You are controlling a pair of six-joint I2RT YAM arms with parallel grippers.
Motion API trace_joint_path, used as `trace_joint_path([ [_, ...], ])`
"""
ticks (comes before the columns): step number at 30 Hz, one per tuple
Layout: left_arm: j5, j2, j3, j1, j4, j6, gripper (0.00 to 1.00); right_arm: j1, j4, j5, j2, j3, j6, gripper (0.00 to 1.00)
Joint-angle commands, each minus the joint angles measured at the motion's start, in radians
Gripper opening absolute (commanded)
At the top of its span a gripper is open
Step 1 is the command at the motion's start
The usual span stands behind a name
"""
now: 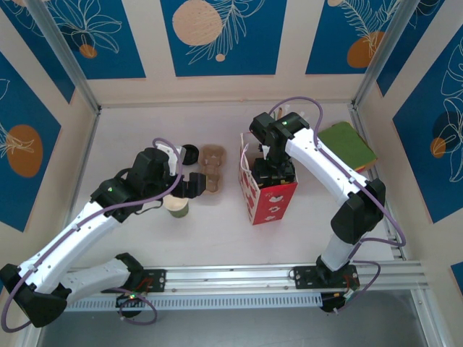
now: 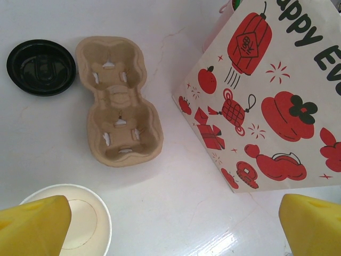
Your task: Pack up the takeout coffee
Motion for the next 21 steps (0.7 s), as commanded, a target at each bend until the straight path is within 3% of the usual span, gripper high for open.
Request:
trace_joint_path([
  [1,0.015,-0.009,-0.005,0.012,0.016,0.008,1.00,0.000,-0.001,-0.023,-0.009,0.015,-0.016,0.65],
  [21,0.039,-0.008,-0.007,0.011,0.020,0.011,1.00,-0.002,0.002,-0.019,-0.030,-0.032,-0.006,0.65],
])
